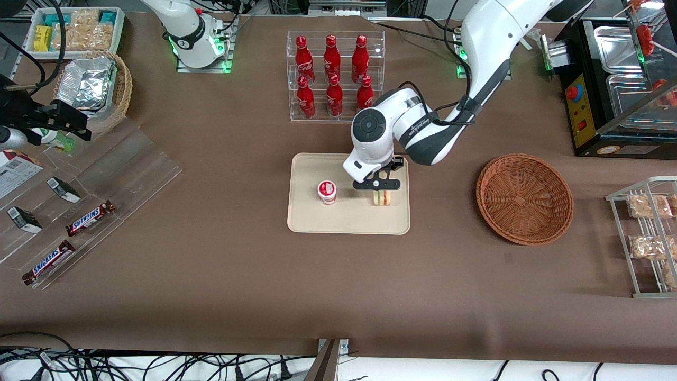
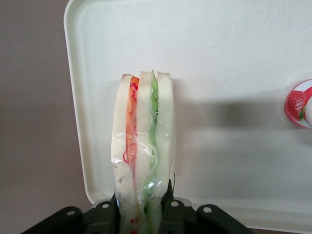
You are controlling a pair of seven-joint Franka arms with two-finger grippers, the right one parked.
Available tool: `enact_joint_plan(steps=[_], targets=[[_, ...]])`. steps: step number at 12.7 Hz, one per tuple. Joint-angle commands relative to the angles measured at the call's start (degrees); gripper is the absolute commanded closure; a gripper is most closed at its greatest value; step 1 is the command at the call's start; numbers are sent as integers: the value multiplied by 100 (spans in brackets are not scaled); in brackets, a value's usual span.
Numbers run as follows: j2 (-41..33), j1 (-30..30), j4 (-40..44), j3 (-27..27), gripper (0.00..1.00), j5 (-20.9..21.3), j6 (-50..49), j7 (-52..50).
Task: Place sandwich from basket to tray
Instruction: 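Lower the sandwich onto the tray beside the red cup and release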
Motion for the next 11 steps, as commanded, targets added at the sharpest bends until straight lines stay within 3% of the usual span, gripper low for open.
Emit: enact_joint_plan(steps=[1,3,10,11], targets=[[258,-168,253,132,68,179,-73,-127],[267,-396,324,386,68,215,-73,-135],[302,-405,341,396,65,206,-73,-135],[302,-405,333,405,51,214,-73,-135]])
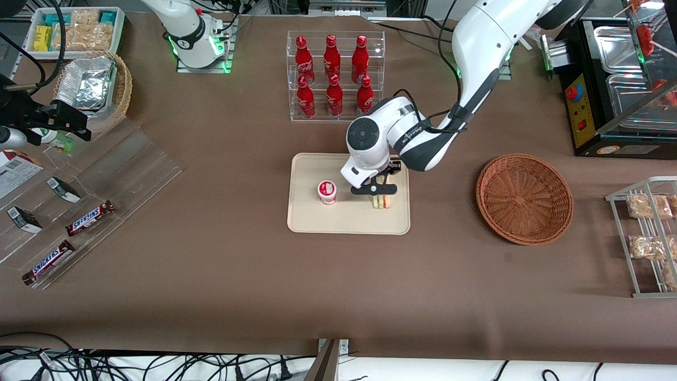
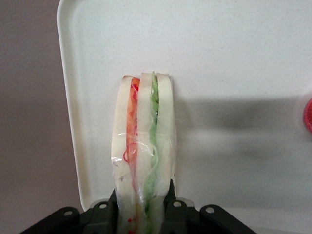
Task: Place sandwich from basket to tray
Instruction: 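Lower the sandwich onto the tray beside the red cup and release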
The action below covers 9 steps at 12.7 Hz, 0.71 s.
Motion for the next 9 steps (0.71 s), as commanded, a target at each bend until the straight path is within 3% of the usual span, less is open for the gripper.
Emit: enact_joint_plan(steps=[1,2,9], targets=[[108,-102,184,64,11,203,-69,-87],[100,-93,184,73,0,203,-69,-78],[-304,258,341,55,0,115,-244,-96]])
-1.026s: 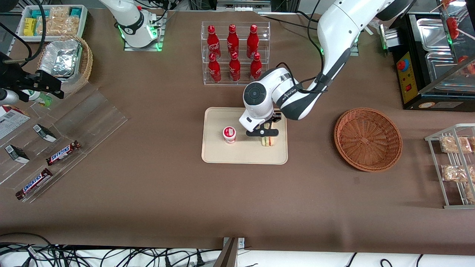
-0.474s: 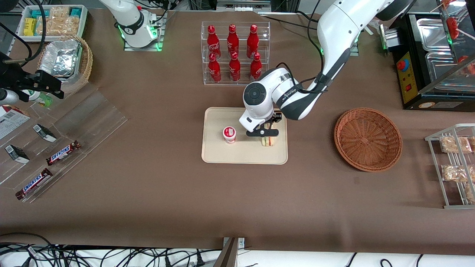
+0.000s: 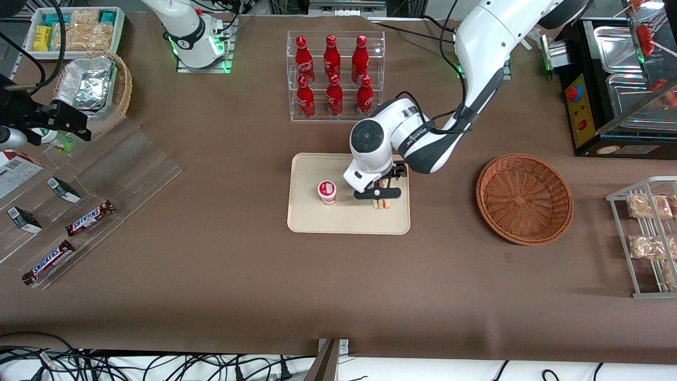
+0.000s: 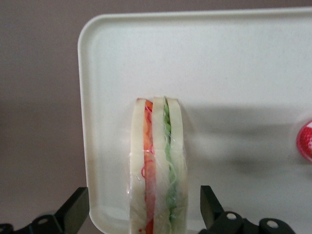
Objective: Place sandwich from basket to tray
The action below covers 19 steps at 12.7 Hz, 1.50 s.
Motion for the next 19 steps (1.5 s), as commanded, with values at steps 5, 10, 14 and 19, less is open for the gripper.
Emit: enact_joint_plan(steps=[5,10,14,19], targets=[[-712,678,102,-93,0,-27,-520,27],[-1150,1232,102,-93,0,-597,-861,1016],[-1617,1285,294,529,0,-1238,-1634,2588],[-1714,1250,999,1550,0,-1854,-2638,4288]])
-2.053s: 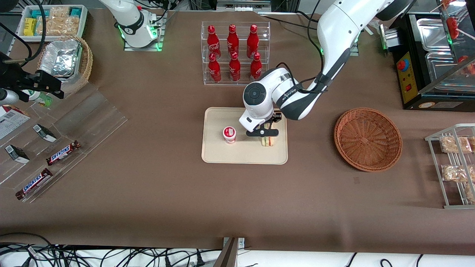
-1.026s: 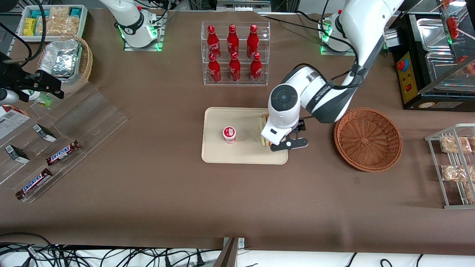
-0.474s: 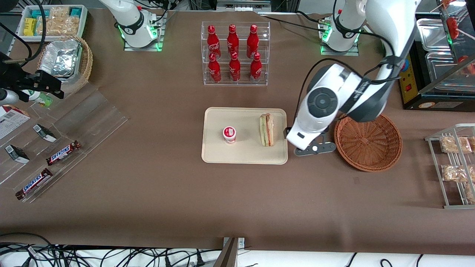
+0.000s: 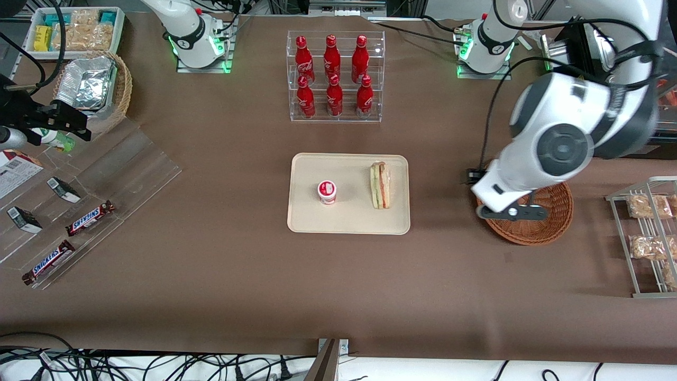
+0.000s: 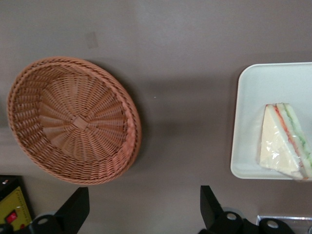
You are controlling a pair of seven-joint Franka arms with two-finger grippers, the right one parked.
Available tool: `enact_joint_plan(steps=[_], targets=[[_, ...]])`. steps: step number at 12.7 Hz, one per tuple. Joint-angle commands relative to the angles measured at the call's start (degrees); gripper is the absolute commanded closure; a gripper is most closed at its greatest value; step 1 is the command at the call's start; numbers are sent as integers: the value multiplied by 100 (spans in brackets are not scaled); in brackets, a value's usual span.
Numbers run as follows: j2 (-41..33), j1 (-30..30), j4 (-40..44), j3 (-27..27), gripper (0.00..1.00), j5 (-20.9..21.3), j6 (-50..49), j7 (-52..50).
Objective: Place sandwich from basket to tray
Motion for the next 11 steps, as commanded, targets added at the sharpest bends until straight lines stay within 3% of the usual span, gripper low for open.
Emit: enact_joint_plan(steps=[1,3,6,11], targets=[[-70,-56,134,314,0,-338,-163,625],[-219,-91,134,725,0,-628,-163,1257],[-264,-91,134,1121,0,-725,-163,1795],[-273,-91,143,1316,0,-656,-163,2007]])
